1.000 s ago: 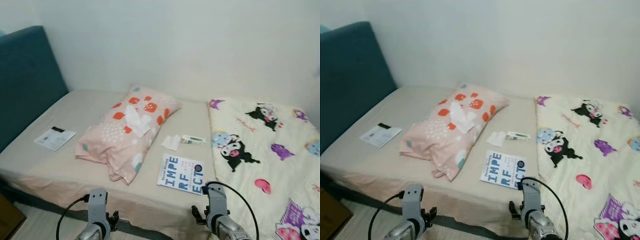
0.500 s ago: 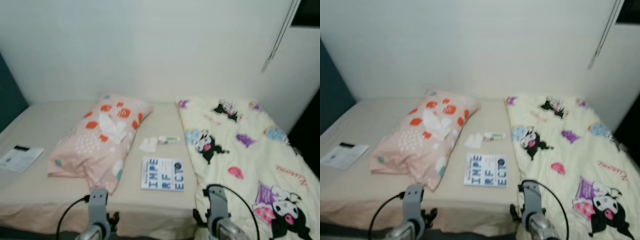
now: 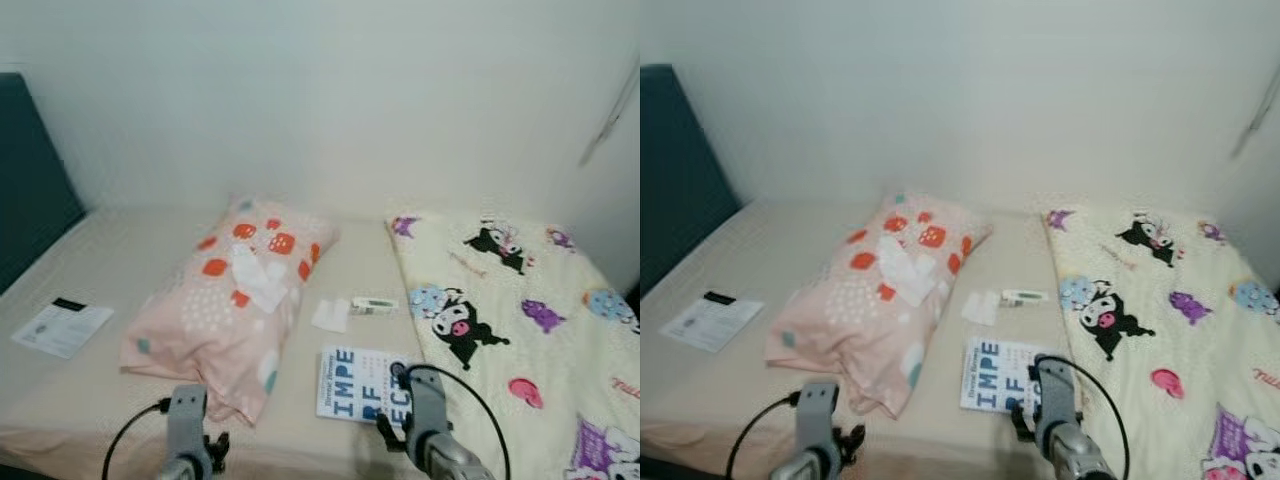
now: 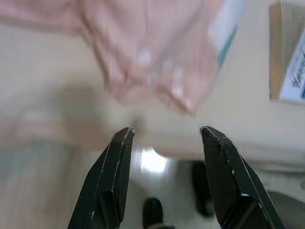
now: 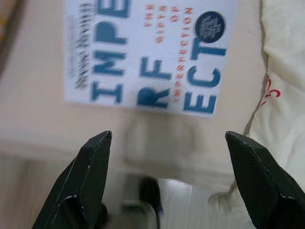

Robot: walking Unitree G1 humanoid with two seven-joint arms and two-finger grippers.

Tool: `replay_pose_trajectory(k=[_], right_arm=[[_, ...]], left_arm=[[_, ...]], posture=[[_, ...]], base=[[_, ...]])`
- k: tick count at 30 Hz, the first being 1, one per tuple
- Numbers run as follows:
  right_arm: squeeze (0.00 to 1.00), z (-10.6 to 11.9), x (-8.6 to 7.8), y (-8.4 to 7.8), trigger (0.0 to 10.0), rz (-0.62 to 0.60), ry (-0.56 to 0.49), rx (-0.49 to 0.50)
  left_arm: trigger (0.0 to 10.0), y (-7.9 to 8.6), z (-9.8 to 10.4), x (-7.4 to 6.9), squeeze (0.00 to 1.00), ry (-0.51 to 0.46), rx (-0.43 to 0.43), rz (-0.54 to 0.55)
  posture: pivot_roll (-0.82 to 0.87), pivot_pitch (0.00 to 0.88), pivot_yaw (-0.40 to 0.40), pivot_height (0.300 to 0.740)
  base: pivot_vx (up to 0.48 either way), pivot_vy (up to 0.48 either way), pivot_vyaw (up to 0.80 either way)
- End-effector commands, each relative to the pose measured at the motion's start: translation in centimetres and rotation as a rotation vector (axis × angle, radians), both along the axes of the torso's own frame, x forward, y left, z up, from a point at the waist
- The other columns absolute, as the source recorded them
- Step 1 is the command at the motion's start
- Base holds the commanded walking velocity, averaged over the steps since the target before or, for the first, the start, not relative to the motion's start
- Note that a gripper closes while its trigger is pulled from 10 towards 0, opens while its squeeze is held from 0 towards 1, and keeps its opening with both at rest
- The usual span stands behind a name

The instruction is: Clean up the room

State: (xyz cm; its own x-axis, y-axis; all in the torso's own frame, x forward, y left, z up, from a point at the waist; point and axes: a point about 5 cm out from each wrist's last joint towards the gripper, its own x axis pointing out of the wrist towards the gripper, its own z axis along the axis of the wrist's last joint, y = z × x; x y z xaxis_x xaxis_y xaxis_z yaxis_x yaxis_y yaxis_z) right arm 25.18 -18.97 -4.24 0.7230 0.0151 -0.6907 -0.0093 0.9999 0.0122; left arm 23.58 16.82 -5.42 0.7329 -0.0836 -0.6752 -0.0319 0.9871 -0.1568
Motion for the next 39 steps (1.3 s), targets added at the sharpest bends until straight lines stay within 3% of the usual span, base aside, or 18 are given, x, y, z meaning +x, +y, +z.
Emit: replay_pose_trajectory(k=[1,6,15,22,31,35,39], right_arm=[[0.0,0.1,0.1,-0.1,10.0,-0.021,-0.01,0.01],[0.0,0.1,0.1,-0.2,10.0,-0.009,-0.004,-0.002],[0.0,-0.1,-0.1,-0.1,10.0,-0.011,0.012,-0.002],[0.0,-0.1,-0.1,0.0,10.0,-0.014,0.014,-0.001],[0.0,-0.1,-0.1,0.0,10.0,-0.015,0.017,-0.001],[0.0,-0.1,-0.1,-0.1,10.0,-0.016,0.013,-0.004],[0.0,-0.1,-0.1,-0.1,10.0,-0.02,0.009,-0.007]], left_arm=[[10.0,-0.5,-0.3,-0.4,0.0,0.009,-0.02,-0.007],[10.0,-0.6,-0.3,-0.4,0.0,0.012,-0.028,-0.013],[10.0,-0.6,-0.1,-0.1,0.0,-0.001,-0.018,-0.016],[10.0,-0.2,0.9,1.3,0.0,-0.058,-0.036,0.02],[10.0,-0.2,3.3,4.2,0.0,-0.169,-0.065,0.052],[10.0,-0.2,3.6,4.5,0.0,-0.176,-0.056,0.052],[10.0,0.3,3.4,4.4,0.0,-0.155,0.007,0.073]], posture=[[-0.12,0.004,0.026,0.74],[-0.12,0.006,0.025,0.74],[-0.12,0.007,0.026,0.74],[-0.12,0.008,0.029,0.74],[-0.12,0.003,0.028,0.74],[-0.12,0.0,0.028,0.74],[-0.12,0.0,0.028,0.74]], base=[[0.27,0.0,0.0],[0.108,0.0,0.0],[0.0,0.0,-0.76],[0.0,0.0,-0.76],[0.0,0.0,-0.76],[0.0,0.0,-0.76],[0.0,0.0,0.0]])
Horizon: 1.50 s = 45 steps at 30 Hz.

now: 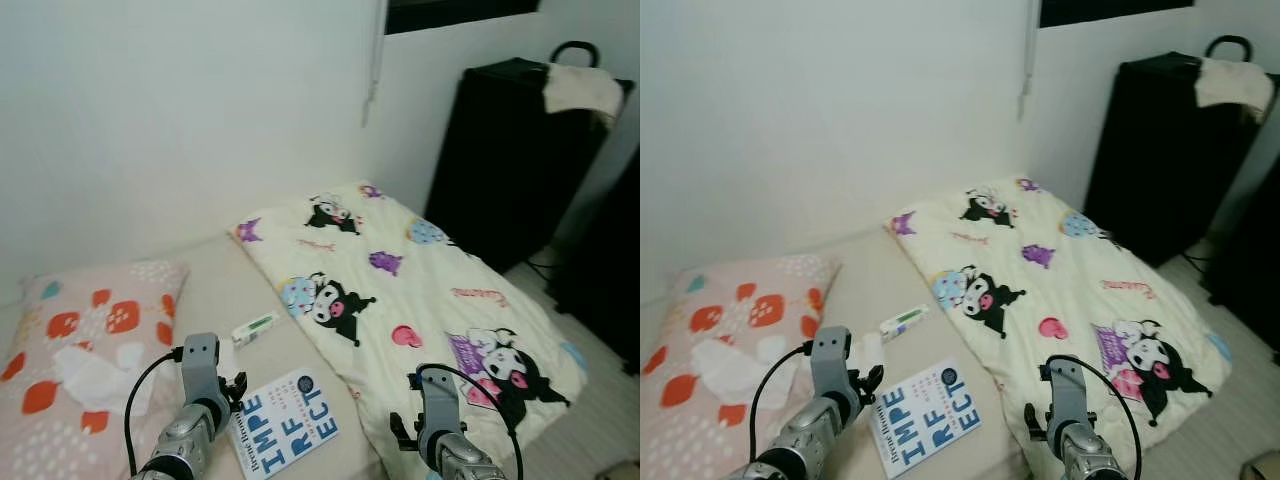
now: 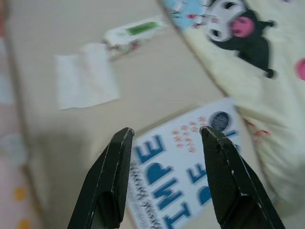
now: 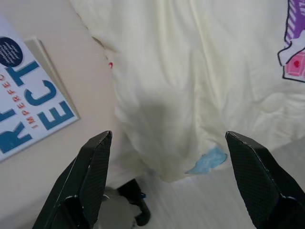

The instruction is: Clean up the room

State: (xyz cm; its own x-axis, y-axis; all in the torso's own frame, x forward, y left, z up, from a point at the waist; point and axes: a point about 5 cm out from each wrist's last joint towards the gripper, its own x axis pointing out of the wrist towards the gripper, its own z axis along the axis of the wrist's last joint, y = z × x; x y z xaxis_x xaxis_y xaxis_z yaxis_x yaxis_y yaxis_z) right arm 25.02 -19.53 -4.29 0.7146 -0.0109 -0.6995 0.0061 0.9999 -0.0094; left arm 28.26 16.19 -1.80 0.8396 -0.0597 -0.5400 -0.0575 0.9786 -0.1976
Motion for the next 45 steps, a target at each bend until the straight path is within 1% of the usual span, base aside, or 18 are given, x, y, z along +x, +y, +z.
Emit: replay_pose_trajectory(k=[1,6,8,9,17,23,25,26,28,34,35,37,39,42,45], right_arm=[[0.0,0.0,0.1,0.4,10.0,-0.004,-0.004,0.014],[0.0,-0.1,0.0,0.4,10.0,-0.001,0.002,0.011],[0.0,-0.1,0.0,0.4,10.0,-0.001,0.002,0.011],[0.0,-0.2,-0.1,0.4,10.0,0.012,0.014,-0.001],[0.0,-0.3,-0.3,0.5,10.0,0.008,0.026,0.004],[0.0,-0.3,-0.3,0.5,10.0,0.007,0.025,0.004],[0.0,-0.3,-0.3,0.5,10.0,0.005,0.024,0.005],[0.0,-0.3,-0.3,0.5,10.0,0.005,0.024,0.005],[0.0,-0.4,-0.3,0.6,10.0,0.003,0.025,0.006],[0.0,-0.3,-0.3,0.6,10.0,-0.003,0.021,0.012],[0.0,-0.3,-0.2,0.6,10.0,-0.004,0.006,0.019],[0.0,-0.2,-0.1,0.6,10.0,-0.004,-0.008,0.023],[0.0,0.0,0.1,0.8,10.0,0.026,-0.032,0.04],[0.0,0.1,0.1,0.9,10.0,0.036,-0.036,0.041],[0.0,0.1,0.1,1.1,10.0,0.063,-0.035,0.03]], left_arm=[[10.0,1.1,-0.3,-0.4,0.0,0.023,0.053,0.032],[10.0,1.8,-0.5,-0.7,0.0,0.042,0.076,0.071],[10.0,1.8,-0.5,-0.7,0.0,0.042,0.076,0.071],[10.0,2.3,-0.6,-0.9,0.0,0.052,0.084,0.104],[10.0,2.9,-0.8,-1.0,0.0,0.075,0.098,0.151],[10.0,2.9,-0.1,-0.3,0.0,0.053,0.098,0.18],[10.0,3.0,0.5,0.4,0.0,0.03,0.114,0.2],[10.0,3.0,0.5,0.4,0.0,0.03,0.114,0.2],[10.0,3.1,1.0,0.8,0.0,0.014,0.12,0.214],[10.0,3.3,1.4,1.2,0.0,0.003,0.134,0.227],[10.0,3.7,1.5,1.2,0.0,0.003,0.158,0.243],[10.0,3.9,1.5,1.2,0.0,0.006,0.166,0.25],[10.0,4.2,1.5,1.1,0.0,0.012,0.193,0.265],[10.0,4.4,1.5,1.1,0.0,0.014,0.204,0.271],[10.0,5.2,1.6,1.0,0.0,0.023,0.258,0.312]], posture=[[-0.12,0.0,0.028,0.74],[-0.11,0.0,0.023,0.74],[-0.11,0.0,0.023,0.74],[-0.11,0.0,0.023,0.74],[-0.12,0.009,0.026,0.74],[-0.12,0.014,0.03,0.74],[-0.12,0.016,0.032,0.74],[-0.12,0.016,0.032,0.74],[-0.12,0.017,0.033,0.74],[-0.12,0.017,0.036,0.74],[-0.12,0.018,0.038,0.74],[-0.12,0.018,0.04,0.74],[-0.12,0.019,0.038,0.74],[-0.12,0.019,0.038,0.74],[-0.12,0.021,0.036,0.74]], base=[[0.0,0.0,0.0],[0.0,0.0,0.0],[0.0,0.0,0.0],[0.0,0.0,-0.76],[0.0,0.0,-0.76],[0.0,0.0,-0.76],[0.0,0.0,-0.76],[0.0,0.0,-0.76],[0.0,0.0,-0.76],[0.0,0.0,-0.75],[0.0,0.0,0.0],[0.0,0.0,0.0],[0.0,0.0,0.2],[0.0,0.0,0.65],[0.0,0.0,0.77]])
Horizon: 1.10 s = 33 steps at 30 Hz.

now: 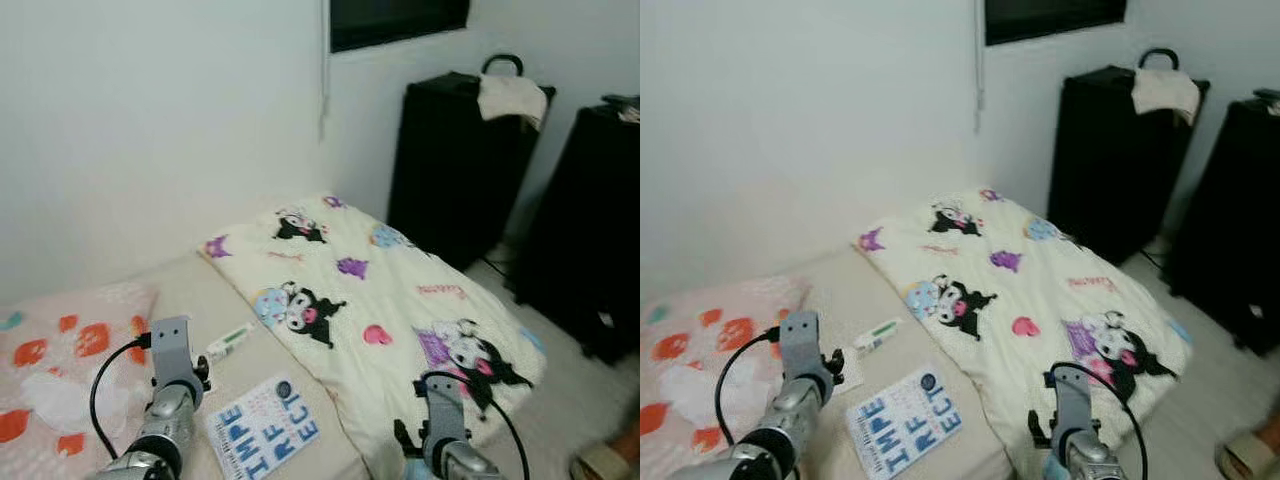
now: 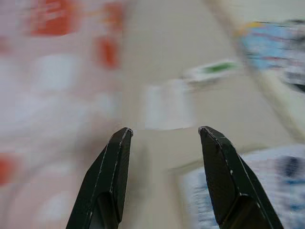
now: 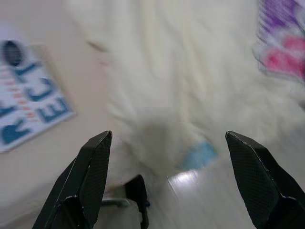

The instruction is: Clean up the room

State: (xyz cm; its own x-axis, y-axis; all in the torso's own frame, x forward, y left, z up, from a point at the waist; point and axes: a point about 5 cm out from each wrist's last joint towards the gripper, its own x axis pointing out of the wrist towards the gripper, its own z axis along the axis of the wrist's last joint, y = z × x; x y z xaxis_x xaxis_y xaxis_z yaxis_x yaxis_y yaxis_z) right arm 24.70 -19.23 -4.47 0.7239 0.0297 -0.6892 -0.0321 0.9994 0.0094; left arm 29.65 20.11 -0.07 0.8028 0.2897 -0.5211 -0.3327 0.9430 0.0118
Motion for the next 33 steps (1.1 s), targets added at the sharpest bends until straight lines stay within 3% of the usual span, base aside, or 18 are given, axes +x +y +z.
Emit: replay_pose_trajectory(k=[1,8,16,33], right_arm=[[0.0,0.2,0.4,0.8,10.0,0.027,-0.021,0.011],[0.0,0.2,0.4,0.8,10.0,0.013,-0.019,0.026],[0.0,0.1,0.2,0.6,10.0,-0.023,-0.01,0.042],[0.0,0.0,0.2,0.4,10.0,-0.025,0.0,0.035]], left_arm=[[10.0,1.4,-0.1,-0.4,0.0,0.02,0.05,0.038],[10.0,1.6,-0.2,-0.6,0.0,0.06,0.122,0.045],[10.0,1.1,-1.0,-1.2,0.0,0.101,0.096,0.033],[10.0,0.0,-1.3,-1.3,0.0,0.108,0.063,-0.006]], posture=[[-0.12,0.021,0.036,0.74],[-0.12,0.021,0.042,0.74],[-0.12,0.022,0.042,0.74],[-0.13,0.009,0.037,0.74]], base=[[0.0,0.0,0.77],[0.0,0.0,0.66],[0.0,0.0,0.0],[-0.31,0.0,0.0]])
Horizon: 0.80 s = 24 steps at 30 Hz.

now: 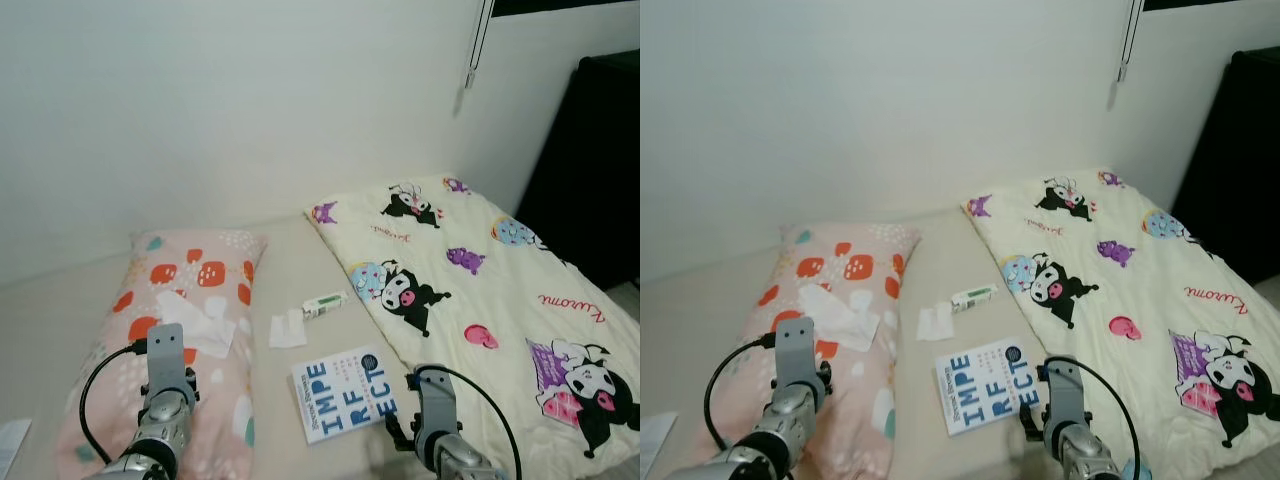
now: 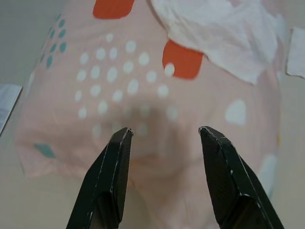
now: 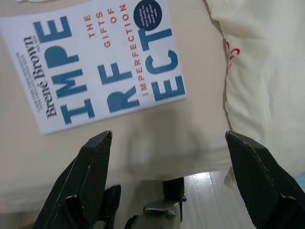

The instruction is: Clean up the room

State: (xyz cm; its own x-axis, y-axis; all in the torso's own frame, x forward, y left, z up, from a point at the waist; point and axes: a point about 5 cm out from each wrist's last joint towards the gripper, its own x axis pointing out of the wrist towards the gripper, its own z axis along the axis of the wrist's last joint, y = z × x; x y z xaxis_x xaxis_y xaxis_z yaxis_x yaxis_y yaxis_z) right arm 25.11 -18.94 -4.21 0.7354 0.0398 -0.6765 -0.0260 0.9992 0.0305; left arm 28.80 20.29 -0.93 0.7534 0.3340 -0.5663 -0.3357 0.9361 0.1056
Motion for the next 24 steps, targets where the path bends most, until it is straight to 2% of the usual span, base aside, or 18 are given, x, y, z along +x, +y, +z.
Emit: replay_pose_trajectory(k=[1,14,15,18,19,21,24], right_arm=[[0.0,-0.2,-0.3,0.1,10.0,-0.018,0.017,0.014],[0.0,-0.4,-0.5,-0.1,10.0,-0.035,0.038,-0.004],[0.0,-0.5,-0.5,-0.2,10.0,-0.044,0.041,-0.004],[0.0,-0.5,-0.6,-0.2,10.0,-0.05,0.048,-0.008],[0.0,-0.5,-0.6,-0.4,10.0,-0.058,0.053,-0.018],[0.0,-0.5,-0.6,-0.4,10.0,-0.062,0.054,-0.022],[0.0,-0.4,-0.5,-0.5,10.0,-0.065,0.049,-0.022]], left_arm=[[10.0,-0.1,-0.5,-0.5,0.0,0.022,-0.007,-0.014],[10.0,-1.4,-0.2,0.1,0.0,0.0,-0.058,-0.055],[10.0,-1.7,-0.2,0.2,0.0,-0.014,-0.092,-0.06],[10.0,-2.0,-0.1,0.4,0.0,-0.027,-0.118,-0.066],[10.0,-2.9,0.5,1.1,0.0,-0.074,-0.182,-0.091],[10.0,-3.1,0.7,1.3,0.0,-0.087,-0.194,-0.1],[10.0,-3.8,1.9,2.4,0.0,-0.148,-0.246,-0.112]], posture=[[-0.13,0.009,0.037,0.74],[-0.13,0.006,0.037,0.74],[-0.13,0.009,0.037,0.74],[-0.13,0.009,0.037,0.74],[-0.13,0.012,0.037,0.73],[-0.13,0.012,0.037,0.725],[-0.13,0.021,0.039,0.705]], base=[[0.0,0.0,0.0],[0.0,0.0,0.0],[0.0,0.0,0.0],[0.0,0.0,0.0],[0.0,0.0,0.0],[0.0,0.0,0.0],[0.0,0.0,0.0]])
